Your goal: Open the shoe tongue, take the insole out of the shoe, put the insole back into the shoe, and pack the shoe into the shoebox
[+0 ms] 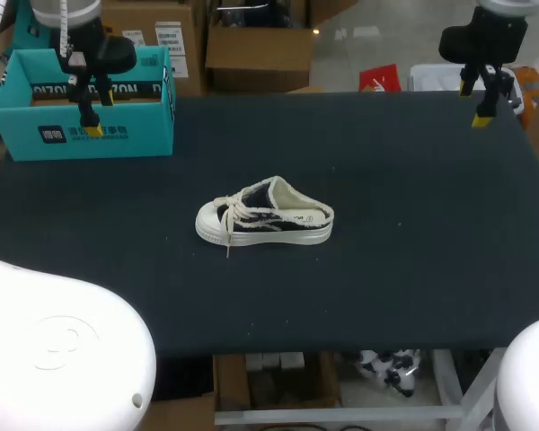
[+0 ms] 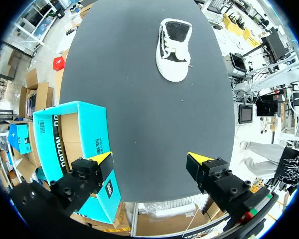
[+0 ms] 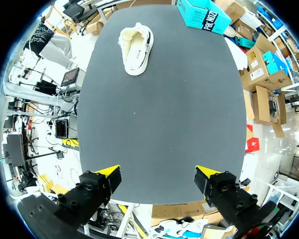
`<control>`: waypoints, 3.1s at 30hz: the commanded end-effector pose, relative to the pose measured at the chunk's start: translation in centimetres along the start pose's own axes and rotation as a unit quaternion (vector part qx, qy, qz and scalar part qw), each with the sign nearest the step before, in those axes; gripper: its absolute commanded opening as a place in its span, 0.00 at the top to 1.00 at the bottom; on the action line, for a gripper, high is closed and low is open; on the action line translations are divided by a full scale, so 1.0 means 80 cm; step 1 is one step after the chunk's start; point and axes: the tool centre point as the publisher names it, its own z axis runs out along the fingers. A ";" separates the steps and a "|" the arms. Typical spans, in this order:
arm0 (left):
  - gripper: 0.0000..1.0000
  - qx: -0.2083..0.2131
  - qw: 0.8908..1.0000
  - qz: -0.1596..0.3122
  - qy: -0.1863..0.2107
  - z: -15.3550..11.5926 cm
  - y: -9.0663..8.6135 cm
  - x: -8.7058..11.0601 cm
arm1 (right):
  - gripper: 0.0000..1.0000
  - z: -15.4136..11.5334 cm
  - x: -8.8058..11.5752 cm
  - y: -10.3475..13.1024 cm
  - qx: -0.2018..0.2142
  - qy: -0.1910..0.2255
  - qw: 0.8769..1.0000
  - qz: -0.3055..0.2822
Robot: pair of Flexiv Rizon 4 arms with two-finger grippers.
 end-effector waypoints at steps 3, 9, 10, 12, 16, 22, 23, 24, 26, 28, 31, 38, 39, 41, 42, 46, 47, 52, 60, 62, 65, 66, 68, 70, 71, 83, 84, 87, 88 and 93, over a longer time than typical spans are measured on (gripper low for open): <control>0.00 0.000 1.000 0.000 0.000 0.000 0.000 0.000 | 0.00 0.000 0.000 0.000 0.000 0.000 1.000 0.000; 0.00 0.000 1.000 0.000 0.000 0.000 0.000 0.000 | 0.00 0.000 0.000 0.000 0.000 0.000 1.000 0.000; 0.00 0.000 1.000 0.000 0.000 0.000 0.000 0.000 | 0.00 0.000 0.000 0.000 0.000 0.000 1.000 0.000; 0.00 0.000 1.000 0.000 0.000 0.000 0.000 0.000 | 0.00 0.000 0.000 0.000 0.000 0.000 1.000 0.000; 0.00 0.000 1.000 0.000 0.000 0.000 0.000 0.000 | 0.00 0.000 0.000 0.000 0.000 0.000 1.000 0.000; 0.00 0.000 1.000 0.000 0.000 0.000 0.000 0.000 | 0.00 0.000 0.000 0.000 0.000 0.000 1.000 0.000; 0.00 0.000 1.000 0.000 0.000 0.000 0.000 0.000 | 0.00 0.000 0.000 0.000 0.000 0.000 1.000 0.000; 0.00 0.000 1.000 0.000 0.000 0.000 0.000 0.000 | 0.00 0.000 0.000 0.000 0.000 0.000 1.000 0.000; 0.00 0.000 1.000 0.000 0.000 0.000 0.000 0.000 | 0.00 0.000 0.000 0.000 0.000 0.000 1.000 0.000; 0.00 -0.002 1.000 -0.002 0.007 0.000 -0.004 0.001 | 0.00 0.000 0.000 0.000 0.000 0.000 1.000 0.000; 0.00 0.001 1.000 -0.016 0.015 -0.002 -0.013 0.007 | 0.00 0.005 0.005 0.011 -0.034 -0.005 0.999 0.005; 0.00 0.011 0.991 -0.132 0.030 -0.002 -0.036 0.029 | 0.00 0.034 0.037 0.061 -0.136 -0.018 0.990 0.033; 0.00 0.012 0.987 -0.158 0.039 0.000 -0.039 0.030 | 0.00 0.039 0.041 0.068 -0.149 -0.021 0.988 0.037; 0.00 0.009 0.983 -0.181 0.039 0.003 -0.047 0.034 | 0.00 0.049 0.048 0.083 -0.165 -0.023 0.985 0.048; 0.00 0.012 0.980 -0.192 0.043 0.003 -0.052 0.037 | 0.00 0.053 0.052 0.091 -0.175 -0.026 0.983 0.049; 0.00 0.026 0.970 -0.232 0.063 0.013 -0.077 0.052 | 0.00 0.075 0.064 0.128 -0.216 -0.026 0.975 0.053; 0.00 0.041 0.964 -0.250 0.076 0.016 -0.083 0.053 | 0.00 0.082 0.065 0.138 -0.222 -0.019 0.974 0.050; 0.00 0.067 0.960 -0.251 0.107 0.021 -0.095 0.058 | 0.00 0.100 0.066 0.166 -0.258 0.002 0.965 0.034; 0.00 0.067 0.960 -0.251 0.107 0.021 -0.095 0.058 | 0.00 0.100 0.066 0.166 -0.258 0.002 0.965 0.034; 0.00 0.067 0.960 -0.251 0.107 0.021 -0.095 0.058 | 0.00 0.100 0.066 0.166 -0.258 0.002 0.965 0.034; 0.00 0.067 0.960 -0.251 0.107 0.021 -0.095 0.058 | 0.00 0.100 0.066 0.166 -0.258 0.002 0.965 0.034; 0.00 0.067 0.960 -0.251 0.107 0.021 -0.095 0.058 | 0.00 0.100 0.066 0.166 -0.258 0.002 0.965 0.034; 0.00 0.067 0.960 -0.251 0.107 0.021 -0.095 0.058 | 0.00 0.100 0.066 0.166 -0.258 0.002 0.965 0.034; 0.00 0.067 0.960 -0.251 0.107 0.021 -0.095 0.058 | 0.00 0.100 0.066 0.166 -0.258 0.002 0.965 0.034; 0.00 0.067 0.960 -0.251 0.107 0.021 -0.095 0.058 | 0.00 0.100 0.066 0.166 -0.258 0.002 0.965 0.034; 0.00 0.085 0.865 -0.486 0.096 0.037 -0.154 0.089 | 0.00 0.165 0.076 0.200 -0.311 0.004 0.950 0.036; 0.00 0.086 0.844 -0.522 0.092 0.038 -0.159 0.091 | 0.00 0.171 0.078 0.204 -0.316 0.005 0.948 0.036; 0.00 0.076 0.802 -0.587 0.079 0.037 -0.175 0.096 | 0.00 0.185 0.083 0.215 -0.336 -0.003 0.941 0.033; 0.00 0.070 0.802 -0.588 0.083 0.036 -0.180 0.099 | 0.00 0.191 0.084 0.219 -0.336 -0.004 0.941 0.034; 0.00 0.034 0.781 -0.621 0.049 0.030 -0.197 0.098 | 0.00 0.207 0.095 0.242 -0.351 -0.008 0.936 0.030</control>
